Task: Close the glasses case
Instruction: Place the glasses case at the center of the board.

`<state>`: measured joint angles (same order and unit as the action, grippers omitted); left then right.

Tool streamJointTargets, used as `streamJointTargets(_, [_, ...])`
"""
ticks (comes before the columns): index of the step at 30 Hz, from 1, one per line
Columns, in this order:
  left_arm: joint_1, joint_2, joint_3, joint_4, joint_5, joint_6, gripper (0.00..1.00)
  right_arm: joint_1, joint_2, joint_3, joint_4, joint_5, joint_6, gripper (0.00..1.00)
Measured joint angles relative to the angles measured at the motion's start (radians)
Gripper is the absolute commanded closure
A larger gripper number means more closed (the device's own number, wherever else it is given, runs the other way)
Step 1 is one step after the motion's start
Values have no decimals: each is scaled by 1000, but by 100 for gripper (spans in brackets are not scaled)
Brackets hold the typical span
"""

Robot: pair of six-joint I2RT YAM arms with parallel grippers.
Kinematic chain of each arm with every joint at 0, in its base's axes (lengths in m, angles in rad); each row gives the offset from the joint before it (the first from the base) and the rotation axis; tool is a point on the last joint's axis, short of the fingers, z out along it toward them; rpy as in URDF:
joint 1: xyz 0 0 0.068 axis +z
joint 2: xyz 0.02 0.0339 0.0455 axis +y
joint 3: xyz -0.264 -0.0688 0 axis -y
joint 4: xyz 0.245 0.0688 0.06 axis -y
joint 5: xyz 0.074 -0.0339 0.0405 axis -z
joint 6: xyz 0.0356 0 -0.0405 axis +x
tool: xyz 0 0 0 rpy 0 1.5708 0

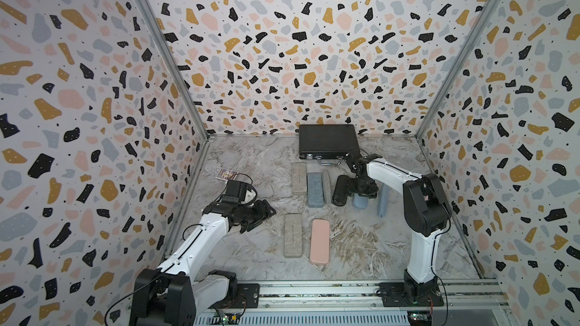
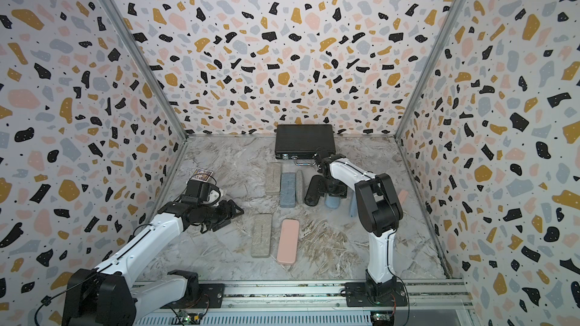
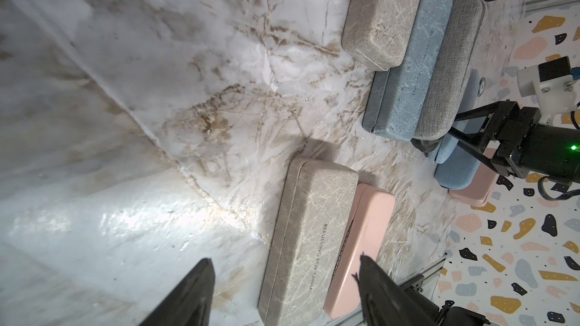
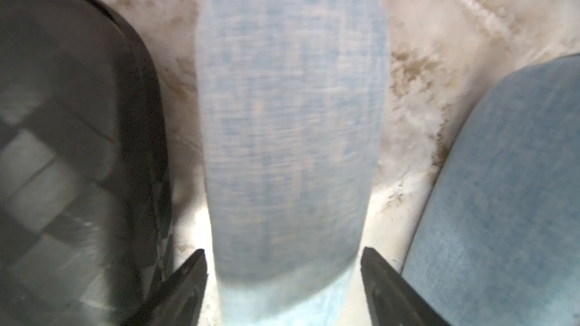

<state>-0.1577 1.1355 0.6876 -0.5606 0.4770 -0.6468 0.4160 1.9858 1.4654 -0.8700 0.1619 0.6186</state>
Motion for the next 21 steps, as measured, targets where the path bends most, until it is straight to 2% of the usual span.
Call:
streamJointTargets(5, [0,0,0,1,0,0,28,0,-67,0,-31,16,-12,18])
streamJointTargets(11, [0,0,0,3,2,-2,28,-21,-283,0,-109,85,-20,16])
streamJointTargets(16, [0,0,0,11,11,-4,28,-156,-442,-19,-172,156,-27,15])
streamJointTargets(21, [0,0,0,14,13,-4,28,-323,-475,-124,-199,188,-47,15])
